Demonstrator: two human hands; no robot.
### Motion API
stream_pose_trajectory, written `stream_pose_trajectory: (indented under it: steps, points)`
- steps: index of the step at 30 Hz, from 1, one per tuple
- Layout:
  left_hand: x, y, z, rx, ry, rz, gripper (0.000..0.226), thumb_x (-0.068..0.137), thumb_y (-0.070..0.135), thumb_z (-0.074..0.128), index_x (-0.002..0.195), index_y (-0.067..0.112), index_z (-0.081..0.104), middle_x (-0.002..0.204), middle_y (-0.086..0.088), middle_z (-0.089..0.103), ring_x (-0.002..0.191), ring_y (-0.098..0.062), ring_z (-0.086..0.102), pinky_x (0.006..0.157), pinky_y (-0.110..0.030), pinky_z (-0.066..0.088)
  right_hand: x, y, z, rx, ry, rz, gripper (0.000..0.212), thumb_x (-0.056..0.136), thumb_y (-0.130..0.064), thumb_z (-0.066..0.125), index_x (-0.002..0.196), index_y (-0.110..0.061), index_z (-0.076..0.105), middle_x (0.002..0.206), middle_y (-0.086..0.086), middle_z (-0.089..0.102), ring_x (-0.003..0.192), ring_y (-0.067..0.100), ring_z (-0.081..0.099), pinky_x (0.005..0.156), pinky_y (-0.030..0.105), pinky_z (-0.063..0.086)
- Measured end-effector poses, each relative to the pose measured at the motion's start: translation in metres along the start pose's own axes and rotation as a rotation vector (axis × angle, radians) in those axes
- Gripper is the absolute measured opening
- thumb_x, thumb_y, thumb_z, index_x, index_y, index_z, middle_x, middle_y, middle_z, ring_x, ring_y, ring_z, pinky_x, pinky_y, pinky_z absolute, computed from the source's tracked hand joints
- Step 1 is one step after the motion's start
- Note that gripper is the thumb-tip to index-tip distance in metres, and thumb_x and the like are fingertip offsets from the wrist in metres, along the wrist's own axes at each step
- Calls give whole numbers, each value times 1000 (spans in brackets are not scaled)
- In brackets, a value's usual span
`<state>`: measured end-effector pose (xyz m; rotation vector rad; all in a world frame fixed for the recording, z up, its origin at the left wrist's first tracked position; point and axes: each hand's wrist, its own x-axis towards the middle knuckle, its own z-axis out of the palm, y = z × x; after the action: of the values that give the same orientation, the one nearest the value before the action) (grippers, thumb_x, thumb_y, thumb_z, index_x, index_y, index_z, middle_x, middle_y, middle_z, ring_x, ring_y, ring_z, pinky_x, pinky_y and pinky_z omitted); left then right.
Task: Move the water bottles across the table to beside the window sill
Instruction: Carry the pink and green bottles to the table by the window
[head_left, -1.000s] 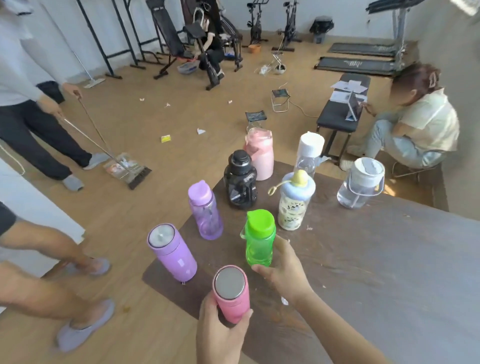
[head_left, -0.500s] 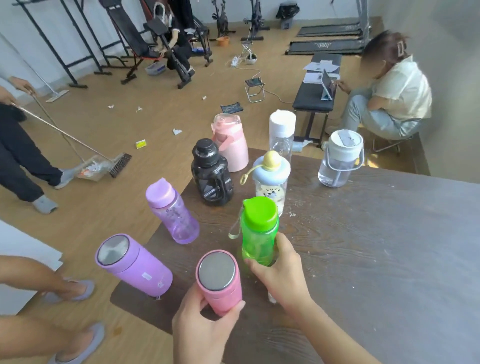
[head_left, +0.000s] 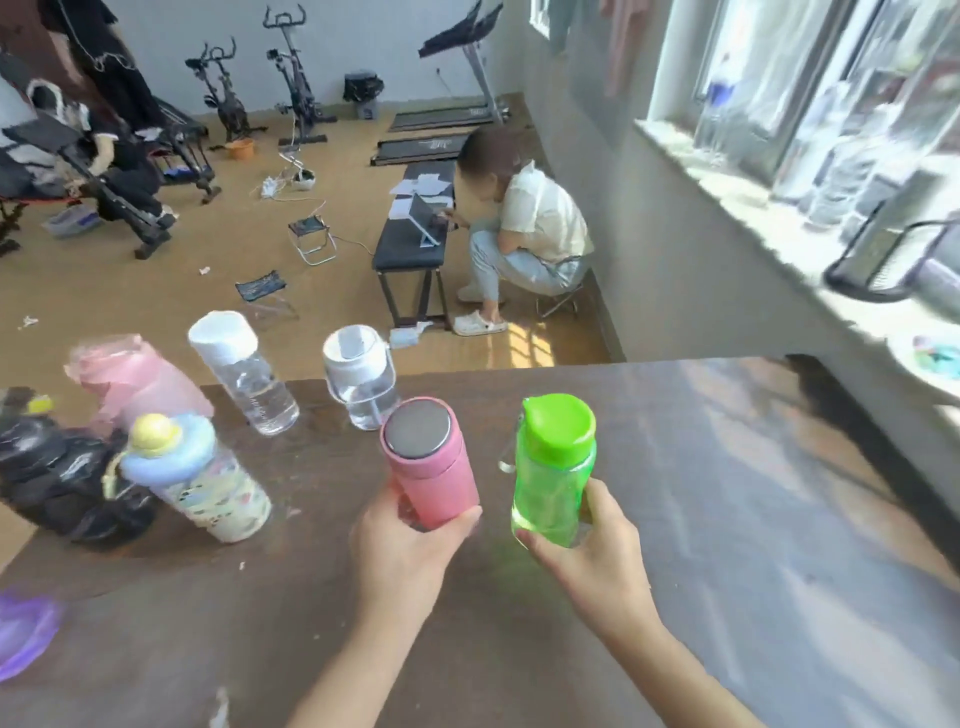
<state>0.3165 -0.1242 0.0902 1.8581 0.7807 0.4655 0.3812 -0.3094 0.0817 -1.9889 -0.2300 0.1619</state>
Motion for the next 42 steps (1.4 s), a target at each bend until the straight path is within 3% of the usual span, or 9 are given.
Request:
stream_pose_trajectory:
  steps: [6, 11, 14, 18, 21, 25, 29, 35, 42]
  points:
    - [21, 72, 173, -114, -247, 51, 45, 66, -3, 94, 89, 24, 67, 78, 11, 74, 56, 15, 67, 55, -6, 50, 28, 72, -124, -55, 191, 105, 41, 75, -22, 90, 86, -41, 55, 91, -19, 69, 87, -24, 58, 68, 7, 46]
    - [28, 123, 300, -107, -361, 135, 45, 60, 15, 98, 84, 36, 65, 78, 17, 73, 60, 17, 65, 63, -15, 54, 59, 120, -200, -39, 301, 135, 41, 76, -12, 90, 87, -35, 58, 88, -18, 70, 82, -18, 62, 66, 5, 46]
    - [29, 148, 365, -125, -444, 154, 41, 58, 11, 95, 90, 21, 72, 75, 9, 74, 54, 8, 64, 55, -11, 51, 83, 140, -232, -25, 393, 115, 42, 73, -4, 89, 79, -32, 58, 81, -10, 73, 72, -2, 65, 60, 12, 47]
    - [36, 164, 434, -124, -499, 169, 53, 56, 11, 92, 106, 9, 74, 93, -10, 82, 69, -9, 71, 68, -32, 62, 103, 161, -256, -15, 489, 135, 45, 72, -17, 92, 82, -41, 56, 81, -18, 69, 84, 1, 66, 65, 23, 47]
    - [40, 170, 475, -171, -546, 116, 60, 62, -11, 93, 115, 3, 68, 91, -14, 75, 52, 8, 65, 55, -13, 53, 115, 170, -269, -31, 499, 131, 53, 69, -24, 93, 87, -56, 55, 83, -25, 68, 82, -1, 67, 70, 21, 49]
    - [46, 177, 506, -159, -547, 87, 55, 54, 10, 97, 100, 21, 69, 86, -6, 77, 49, 12, 64, 55, -14, 54, 122, 170, -282, -34, 487, 125, 56, 72, -21, 91, 89, -62, 56, 90, -35, 69, 82, -4, 67, 66, 24, 51]
    - [53, 178, 518, -61, -591, 121, 49, 69, 7, 95, 113, 12, 74, 93, -4, 78, 50, 21, 59, 61, -10, 51, 126, 175, -285, 13, 461, 188, 37, 76, -18, 89, 75, -37, 57, 90, -52, 61, 76, -21, 60, 64, 14, 44]
    - [48, 183, 517, -40, -605, 117, 52, 74, 0, 91, 122, 1, 72, 101, -15, 79, 56, 8, 60, 53, -1, 44, 124, 182, -282, 42, 459, 250, 37, 76, -26, 89, 82, -42, 56, 86, -17, 68, 81, -1, 63, 76, 34, 48]
    - [48, 172, 499, -153, -624, 37, 96, 60, 9, 100, 147, 8, 57, 143, -16, 69, 133, -30, 66, 115, -41, 53, 117, 188, -273, -14, 477, 272, 59, 76, -17, 93, 126, -29, 63, 114, -7, 71, 111, 21, 68, 90, 35, 50]
